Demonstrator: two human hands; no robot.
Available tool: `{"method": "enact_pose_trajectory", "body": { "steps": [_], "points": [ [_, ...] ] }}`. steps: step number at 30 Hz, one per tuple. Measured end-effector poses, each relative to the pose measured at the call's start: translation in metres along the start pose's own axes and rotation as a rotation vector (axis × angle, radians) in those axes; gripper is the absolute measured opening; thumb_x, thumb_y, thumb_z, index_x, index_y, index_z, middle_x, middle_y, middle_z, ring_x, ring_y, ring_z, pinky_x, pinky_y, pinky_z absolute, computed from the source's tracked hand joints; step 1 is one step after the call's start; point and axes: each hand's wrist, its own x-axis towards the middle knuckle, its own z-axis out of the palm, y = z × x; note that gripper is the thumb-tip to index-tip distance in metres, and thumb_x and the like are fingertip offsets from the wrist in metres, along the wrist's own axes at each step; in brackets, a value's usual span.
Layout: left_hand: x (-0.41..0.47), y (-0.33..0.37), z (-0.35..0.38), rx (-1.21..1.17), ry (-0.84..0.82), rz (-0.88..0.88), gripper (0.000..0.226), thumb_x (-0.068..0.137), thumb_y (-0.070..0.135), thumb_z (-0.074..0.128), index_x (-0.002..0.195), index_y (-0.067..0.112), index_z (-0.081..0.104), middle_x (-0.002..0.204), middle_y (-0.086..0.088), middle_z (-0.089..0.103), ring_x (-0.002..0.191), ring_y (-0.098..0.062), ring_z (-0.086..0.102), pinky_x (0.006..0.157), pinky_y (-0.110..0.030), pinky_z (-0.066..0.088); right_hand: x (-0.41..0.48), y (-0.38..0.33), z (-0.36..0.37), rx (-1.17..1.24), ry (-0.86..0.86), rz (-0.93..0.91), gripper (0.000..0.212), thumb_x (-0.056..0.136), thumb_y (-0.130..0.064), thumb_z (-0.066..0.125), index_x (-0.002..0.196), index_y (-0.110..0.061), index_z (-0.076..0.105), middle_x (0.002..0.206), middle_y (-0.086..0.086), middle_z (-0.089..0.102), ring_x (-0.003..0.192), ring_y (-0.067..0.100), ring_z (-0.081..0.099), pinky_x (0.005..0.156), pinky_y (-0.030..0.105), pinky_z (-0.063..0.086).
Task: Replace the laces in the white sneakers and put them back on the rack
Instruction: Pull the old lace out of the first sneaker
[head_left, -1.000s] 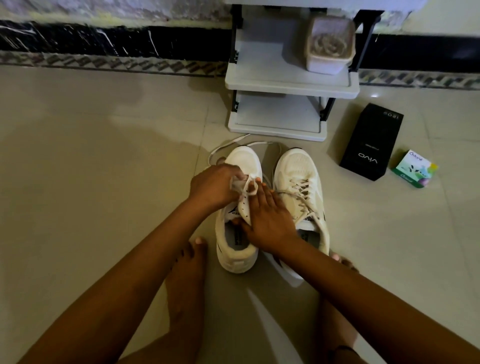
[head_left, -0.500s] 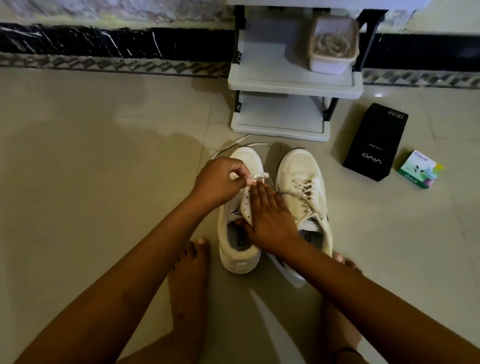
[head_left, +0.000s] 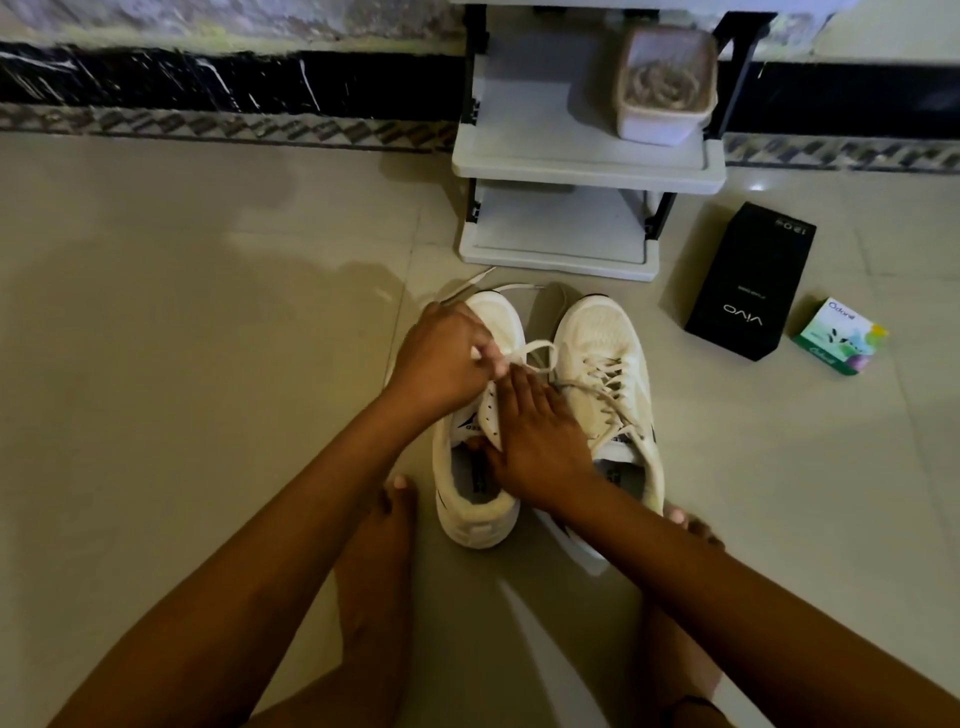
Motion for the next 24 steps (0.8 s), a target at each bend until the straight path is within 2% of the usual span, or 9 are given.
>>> {"method": "enact_pose_trajectory", "body": {
  "steps": [3, 6, 8, 11, 13, 15, 21, 22, 24],
  "points": [
    [-0.002, 0.014, -0.003, -0.051, 0.033, 0.010, 0.013, 0.079, 0.023, 0.072, 0.090, 0.016, 0.074, 0.114, -0.003, 0.060, 0.113, -0.021, 0.049, 0.092, -0.028, 0.037, 0.000, 0.000, 0.000, 0.007, -0.001, 0.004, 0.081, 0.095, -0.056, 0.028, 0.150, -0.007, -0.005, 0.158, 0.015, -0.001, 0.146, 0.027, 0.001, 0.117, 0.037, -0.001],
    [-0.005, 0.001, 0.006, 0.220, -0.070, -0.009, 0.030, 0.084, 0.022, 0.064, 0.114, 0.021, 0.065, 0.131, -0.003, 0.048, 0.122, -0.023, 0.043, 0.094, -0.035, 0.043, 0.000, 0.000, 0.000, 0.011, 0.021, -0.005, 0.083, 0.089, -0.060, 0.021, 0.150, -0.008, -0.002, 0.158, 0.014, 0.002, 0.146, 0.027, 0.004, 0.117, 0.038, 0.001],
    [-0.008, -0.013, 0.013, 0.323, -0.144, -0.080, 0.039, 0.085, 0.018, 0.060, 0.123, 0.022, 0.059, 0.135, -0.004, 0.042, 0.124, -0.025, 0.043, 0.094, -0.038, 0.046, 0.000, 0.000, -0.001, 0.011, 0.024, -0.007, 0.085, 0.086, -0.060, 0.018, 0.150, -0.007, 0.000, 0.158, 0.014, 0.001, 0.146, 0.027, 0.005, 0.117, 0.038, 0.001],
    [-0.013, -0.019, 0.019, 0.223, -0.082, -0.179, 0.027, 0.087, 0.019, 0.059, 0.113, 0.018, 0.065, 0.128, -0.006, 0.051, 0.114, -0.027, 0.053, 0.090, -0.036, 0.048, 0.000, 0.001, 0.000, 0.013, 0.019, -0.006, 0.084, 0.089, -0.060, 0.022, 0.150, -0.007, -0.001, 0.158, 0.015, 0.003, 0.146, 0.027, 0.006, 0.117, 0.038, 0.002],
    [-0.012, -0.016, 0.022, 0.253, -0.033, -0.170, 0.022, 0.087, 0.022, 0.058, 0.106, 0.014, 0.067, 0.126, -0.006, 0.052, 0.111, -0.026, 0.054, 0.086, -0.036, 0.049, 0.000, 0.001, 0.001, 0.016, 0.026, 0.000, 0.088, 0.083, -0.062, 0.012, 0.150, -0.006, -0.001, 0.158, 0.015, 0.004, 0.146, 0.027, 0.007, 0.117, 0.039, 0.002],
    [-0.009, -0.015, 0.021, 0.264, -0.009, -0.134, 0.023, 0.086, 0.023, 0.060, 0.104, 0.012, 0.068, 0.126, -0.005, 0.050, 0.112, -0.026, 0.053, 0.085, -0.035, 0.048, 0.001, 0.001, 0.001, 0.018, 0.022, 0.002, 0.088, 0.082, -0.060, 0.013, 0.150, -0.006, -0.002, 0.158, 0.015, 0.004, 0.146, 0.027, 0.006, 0.117, 0.039, 0.002],
    [-0.006, 0.021, -0.009, -0.279, 0.005, -0.030, 0.009, 0.084, 0.016, 0.068, 0.089, 0.011, 0.073, 0.094, 0.004, 0.066, 0.098, -0.014, 0.060, 0.091, -0.031, 0.047, 0.000, 0.001, 0.000, 0.025, 0.022, -0.006, 0.082, 0.095, -0.054, 0.032, 0.149, -0.006, -0.005, 0.158, 0.015, 0.001, 0.146, 0.027, 0.004, 0.118, 0.038, 0.002],
    [-0.007, 0.022, -0.009, -0.263, 0.016, -0.007, 0.008, 0.085, 0.016, 0.067, 0.091, 0.014, 0.072, 0.095, 0.006, 0.064, 0.099, -0.014, 0.059, 0.091, -0.032, 0.047, 0.000, 0.001, 0.000, 0.031, 0.017, -0.005, 0.082, 0.095, -0.054, 0.032, 0.149, -0.007, -0.006, 0.158, 0.014, 0.000, 0.146, 0.026, 0.002, 0.118, 0.039, 0.001],
    [-0.005, 0.015, -0.004, -0.119, -0.011, 0.011, 0.017, 0.084, 0.017, 0.065, 0.100, 0.019, 0.069, 0.110, 0.001, 0.062, 0.107, -0.019, 0.056, 0.092, -0.036, 0.046, 0.000, 0.001, 0.000, 0.032, 0.022, -0.009, 0.082, 0.094, -0.055, 0.031, 0.150, -0.007, -0.005, 0.158, 0.014, 0.001, 0.146, 0.026, 0.003, 0.117, 0.039, 0.001]
  ]
}}
